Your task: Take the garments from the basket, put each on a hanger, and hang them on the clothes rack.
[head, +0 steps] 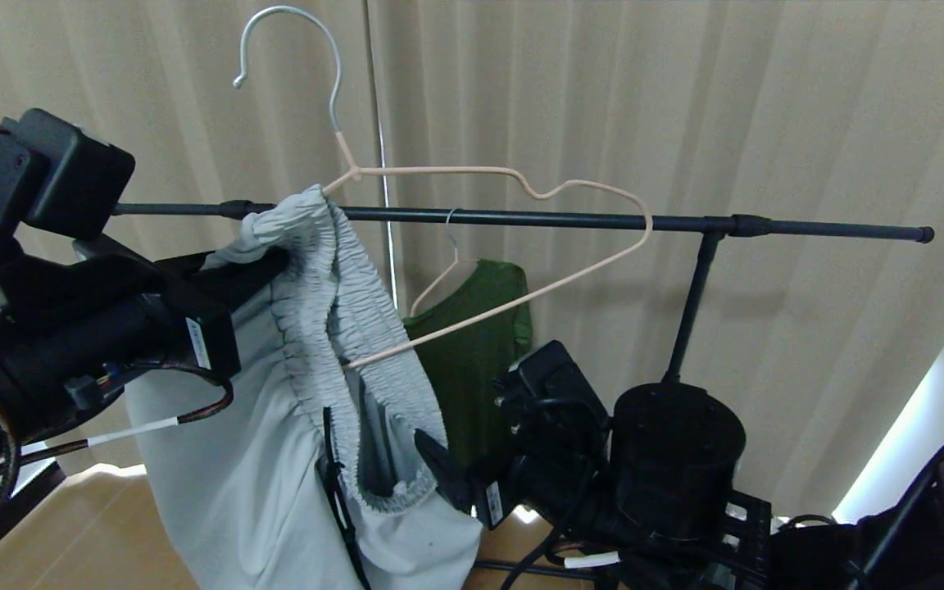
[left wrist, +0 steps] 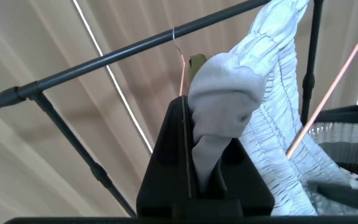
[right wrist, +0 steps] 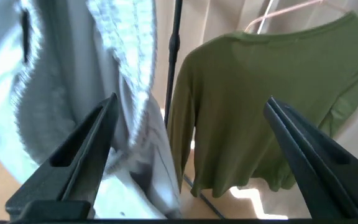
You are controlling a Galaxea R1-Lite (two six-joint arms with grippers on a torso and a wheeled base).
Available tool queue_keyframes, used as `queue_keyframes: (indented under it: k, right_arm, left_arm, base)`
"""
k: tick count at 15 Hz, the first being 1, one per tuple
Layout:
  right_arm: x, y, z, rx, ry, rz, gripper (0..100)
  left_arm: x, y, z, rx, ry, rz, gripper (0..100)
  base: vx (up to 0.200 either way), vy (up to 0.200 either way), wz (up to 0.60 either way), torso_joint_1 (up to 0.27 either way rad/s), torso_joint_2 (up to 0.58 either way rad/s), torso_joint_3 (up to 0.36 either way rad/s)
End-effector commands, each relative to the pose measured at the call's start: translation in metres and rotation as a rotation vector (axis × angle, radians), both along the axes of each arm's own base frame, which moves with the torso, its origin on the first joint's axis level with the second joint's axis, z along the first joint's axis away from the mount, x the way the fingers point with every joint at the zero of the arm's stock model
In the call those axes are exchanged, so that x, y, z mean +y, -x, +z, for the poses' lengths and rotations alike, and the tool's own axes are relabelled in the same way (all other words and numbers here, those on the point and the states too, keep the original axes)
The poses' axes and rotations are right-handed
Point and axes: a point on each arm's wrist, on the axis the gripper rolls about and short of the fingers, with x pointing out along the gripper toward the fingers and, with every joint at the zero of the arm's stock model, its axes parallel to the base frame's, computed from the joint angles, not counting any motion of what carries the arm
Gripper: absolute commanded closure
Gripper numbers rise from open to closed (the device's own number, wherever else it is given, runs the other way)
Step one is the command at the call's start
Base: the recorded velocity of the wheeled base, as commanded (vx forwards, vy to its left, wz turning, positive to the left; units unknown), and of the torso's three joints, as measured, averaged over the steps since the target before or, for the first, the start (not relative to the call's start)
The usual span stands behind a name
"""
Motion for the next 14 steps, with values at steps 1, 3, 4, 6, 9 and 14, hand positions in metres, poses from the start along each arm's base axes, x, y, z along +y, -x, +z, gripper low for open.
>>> queue_keyframes:
  k: [1, 3, 4, 6, 9, 14]
  right_arm:
    - [-0.004, 0.0, -0.008, 0.03, 0.012, -0.014, 100]
    - [-0.009, -0.002, -0.012, 0.033, 0.007, -0.03, 100]
    - [-0.013, -0.003, -0.014, 0.032, 0.007, -0.039, 100]
    - [-0.02, -0.007, -0.016, 0.031, 0.007, -0.064, 100]
    - [-0.046, -0.032, -0.009, 0.007, -0.016, -0.178, 100]
    - [-0.086, -0.065, 0.021, -0.068, -0.079, -0.324, 100]
  left_arm:
    - [0.002, 0.004, 0.004, -0.015, 0.009, 0.003, 100]
    - [0.004, 0.006, 0.006, -0.026, 0.014, 0.003, 100]
    - [0.004, 0.007, 0.007, -0.029, 0.016, 0.001, 100]
    - [0.005, 0.008, 0.007, -0.032, 0.017, 0.003, 100]
    - [0.01, 0.006, 0.001, -0.016, -0.004, 0.03, 100]
    - [0.018, 0.014, -0.023, 0.003, -0.146, 0.052, 100]
  base:
    - [0.0, 0.0, 0.0, 0.0, 0.0, 0.0]
    - [0.0, 0.0, 0.0, 0.0, 0.0, 0.0]
    - [0.0, 0.0, 0.0, 0.0, 0.0, 0.0]
    - [0.0, 0.0, 0.0, 0.0, 0.0, 0.0]
    - [0.0, 0.0, 0.0, 0.0, 0.0, 0.0]
    - [0.0, 0.0, 0.0, 0.0, 0.0, 0.0]
